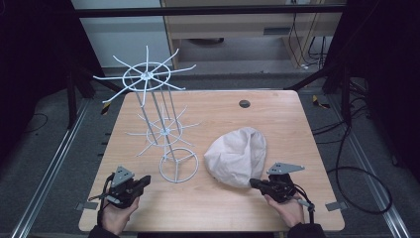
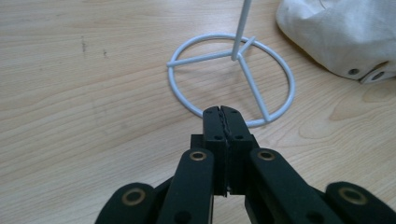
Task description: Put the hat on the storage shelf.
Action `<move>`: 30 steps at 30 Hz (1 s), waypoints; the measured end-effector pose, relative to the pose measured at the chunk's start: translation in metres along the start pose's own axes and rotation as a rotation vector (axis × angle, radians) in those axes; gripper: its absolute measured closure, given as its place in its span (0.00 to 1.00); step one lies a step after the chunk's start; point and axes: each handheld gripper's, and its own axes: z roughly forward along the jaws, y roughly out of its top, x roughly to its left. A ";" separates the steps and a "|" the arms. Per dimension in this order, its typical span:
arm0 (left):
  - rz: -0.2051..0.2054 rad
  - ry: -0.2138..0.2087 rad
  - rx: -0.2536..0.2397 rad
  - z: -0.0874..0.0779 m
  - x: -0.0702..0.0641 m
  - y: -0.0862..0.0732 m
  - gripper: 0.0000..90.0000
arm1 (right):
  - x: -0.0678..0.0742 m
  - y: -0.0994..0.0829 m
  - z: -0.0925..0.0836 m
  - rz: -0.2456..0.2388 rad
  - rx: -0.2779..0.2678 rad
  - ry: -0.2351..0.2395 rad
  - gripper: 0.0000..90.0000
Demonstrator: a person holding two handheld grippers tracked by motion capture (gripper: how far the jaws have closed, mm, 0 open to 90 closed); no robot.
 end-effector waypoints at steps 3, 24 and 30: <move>0.014 -0.008 -0.004 0.003 -0.006 0.001 1.00 | 0.001 0.001 0.002 0.004 0.002 0.013 1.00; 0.179 -0.090 0.033 0.032 -0.057 0.020 1.00 | -0.026 0.001 -0.025 0.026 -0.153 -0.155 1.00; 0.192 -0.094 0.033 0.042 -0.066 0.027 1.00 | -0.034 0.004 -0.029 0.035 -0.182 -0.185 1.00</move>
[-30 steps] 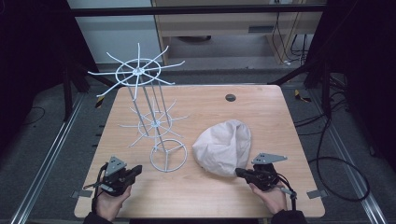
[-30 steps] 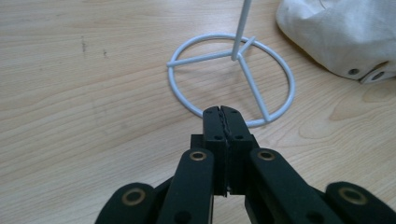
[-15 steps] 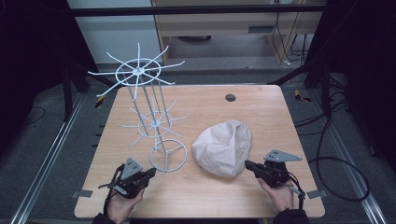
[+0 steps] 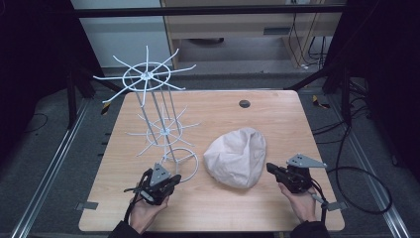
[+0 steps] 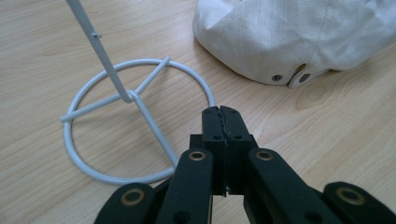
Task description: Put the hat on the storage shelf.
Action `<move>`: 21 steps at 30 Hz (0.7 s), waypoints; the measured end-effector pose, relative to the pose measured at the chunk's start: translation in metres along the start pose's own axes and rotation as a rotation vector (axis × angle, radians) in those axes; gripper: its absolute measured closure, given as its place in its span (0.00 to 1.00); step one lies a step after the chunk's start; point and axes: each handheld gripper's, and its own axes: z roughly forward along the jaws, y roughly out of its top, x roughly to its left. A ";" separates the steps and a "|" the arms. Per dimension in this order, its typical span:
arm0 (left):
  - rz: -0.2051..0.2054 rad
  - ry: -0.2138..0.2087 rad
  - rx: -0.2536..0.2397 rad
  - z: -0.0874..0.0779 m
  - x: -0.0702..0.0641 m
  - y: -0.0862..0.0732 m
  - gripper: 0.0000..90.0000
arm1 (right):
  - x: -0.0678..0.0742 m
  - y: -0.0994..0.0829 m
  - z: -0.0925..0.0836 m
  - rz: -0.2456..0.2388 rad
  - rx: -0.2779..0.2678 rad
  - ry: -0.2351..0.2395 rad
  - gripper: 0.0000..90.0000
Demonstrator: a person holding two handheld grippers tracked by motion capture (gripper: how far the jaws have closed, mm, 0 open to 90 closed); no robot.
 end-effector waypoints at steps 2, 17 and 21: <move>0.002 -0.009 0.000 0.002 -0.002 0.001 1.00 | -0.003 0.001 0.001 0.006 -0.008 -0.007 1.00; 0.065 -0.020 -0.067 0.019 -0.035 0.023 1.00 | -0.019 0.025 0.019 0.045 -0.064 -0.026 1.00; 0.059 -0.036 -0.064 0.027 -0.044 0.029 1.00 | -0.025 0.033 0.030 0.057 -0.079 -0.024 1.00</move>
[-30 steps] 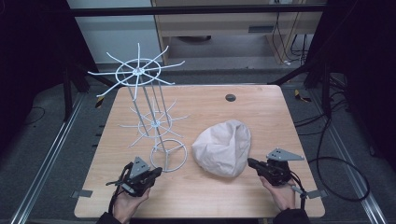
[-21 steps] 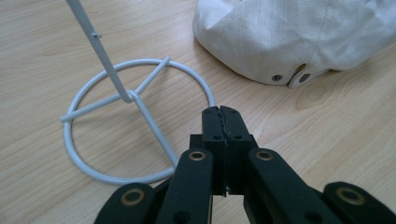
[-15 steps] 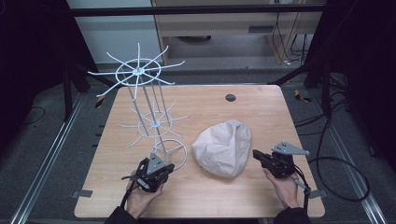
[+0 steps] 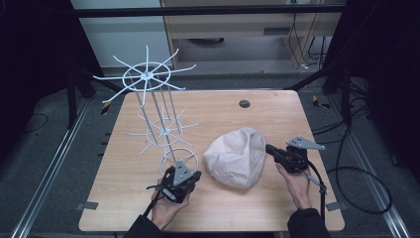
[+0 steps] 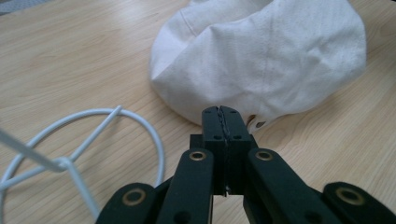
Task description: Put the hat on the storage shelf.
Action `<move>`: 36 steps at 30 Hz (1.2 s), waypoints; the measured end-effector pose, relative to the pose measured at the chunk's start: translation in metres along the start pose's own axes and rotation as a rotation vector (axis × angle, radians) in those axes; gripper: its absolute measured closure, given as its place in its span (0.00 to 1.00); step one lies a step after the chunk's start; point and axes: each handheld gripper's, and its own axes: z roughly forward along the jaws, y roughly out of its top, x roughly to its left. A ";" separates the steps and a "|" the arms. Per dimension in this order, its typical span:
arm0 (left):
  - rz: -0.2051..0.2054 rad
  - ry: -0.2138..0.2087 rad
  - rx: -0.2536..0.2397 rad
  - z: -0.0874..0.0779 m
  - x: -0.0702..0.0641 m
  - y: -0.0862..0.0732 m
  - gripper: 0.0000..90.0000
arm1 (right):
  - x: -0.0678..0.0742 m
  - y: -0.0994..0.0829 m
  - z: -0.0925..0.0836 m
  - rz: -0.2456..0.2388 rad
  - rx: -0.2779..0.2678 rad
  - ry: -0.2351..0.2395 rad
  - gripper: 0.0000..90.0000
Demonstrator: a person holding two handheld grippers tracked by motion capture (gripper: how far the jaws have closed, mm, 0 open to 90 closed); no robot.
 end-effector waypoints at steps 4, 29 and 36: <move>-0.002 -0.014 0.008 0.010 -0.008 0.003 1.00 | -0.004 0.008 0.017 0.021 -0.015 0.027 1.00; -0.005 -0.050 0.023 0.043 -0.030 0.001 1.00 | 0.011 0.026 0.086 -0.080 0.076 0.069 1.00; -0.032 -0.017 0.020 0.052 -0.021 0.002 1.00 | 0.002 0.019 0.081 -0.086 0.168 -0.009 1.00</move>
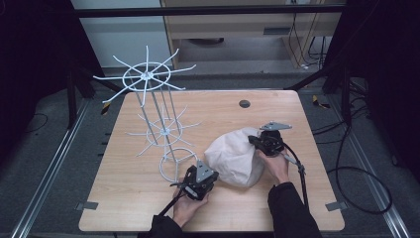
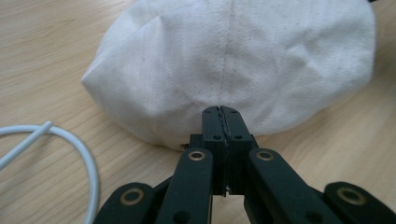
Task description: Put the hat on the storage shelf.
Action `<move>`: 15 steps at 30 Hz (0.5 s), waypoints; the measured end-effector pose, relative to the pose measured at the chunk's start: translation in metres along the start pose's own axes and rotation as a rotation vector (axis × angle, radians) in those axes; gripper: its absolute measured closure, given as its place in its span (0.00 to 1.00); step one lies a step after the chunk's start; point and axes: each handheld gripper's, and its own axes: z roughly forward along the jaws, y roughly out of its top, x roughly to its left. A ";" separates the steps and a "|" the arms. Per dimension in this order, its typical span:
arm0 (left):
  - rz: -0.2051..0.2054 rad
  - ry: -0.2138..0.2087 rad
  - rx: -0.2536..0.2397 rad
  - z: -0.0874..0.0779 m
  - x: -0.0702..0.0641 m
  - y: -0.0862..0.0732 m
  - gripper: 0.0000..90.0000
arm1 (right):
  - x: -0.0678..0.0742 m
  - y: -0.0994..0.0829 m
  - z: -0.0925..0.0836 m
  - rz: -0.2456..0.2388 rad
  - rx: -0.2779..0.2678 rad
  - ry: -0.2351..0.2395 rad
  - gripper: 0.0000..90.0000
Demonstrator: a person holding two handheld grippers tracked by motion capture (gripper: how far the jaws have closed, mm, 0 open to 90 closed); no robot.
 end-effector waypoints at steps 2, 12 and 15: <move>-0.012 0.013 0.000 0.003 0.003 0.001 1.00 | -0.002 -0.003 -0.002 0.008 0.011 -0.009 1.00; -0.041 0.040 0.000 0.017 0.013 0.006 1.00 | -0.005 -0.015 -0.018 -0.016 0.050 -0.035 1.00; -0.054 0.045 -0.007 0.022 0.015 0.009 1.00 | -0.006 -0.019 -0.024 -0.015 0.056 -0.037 1.00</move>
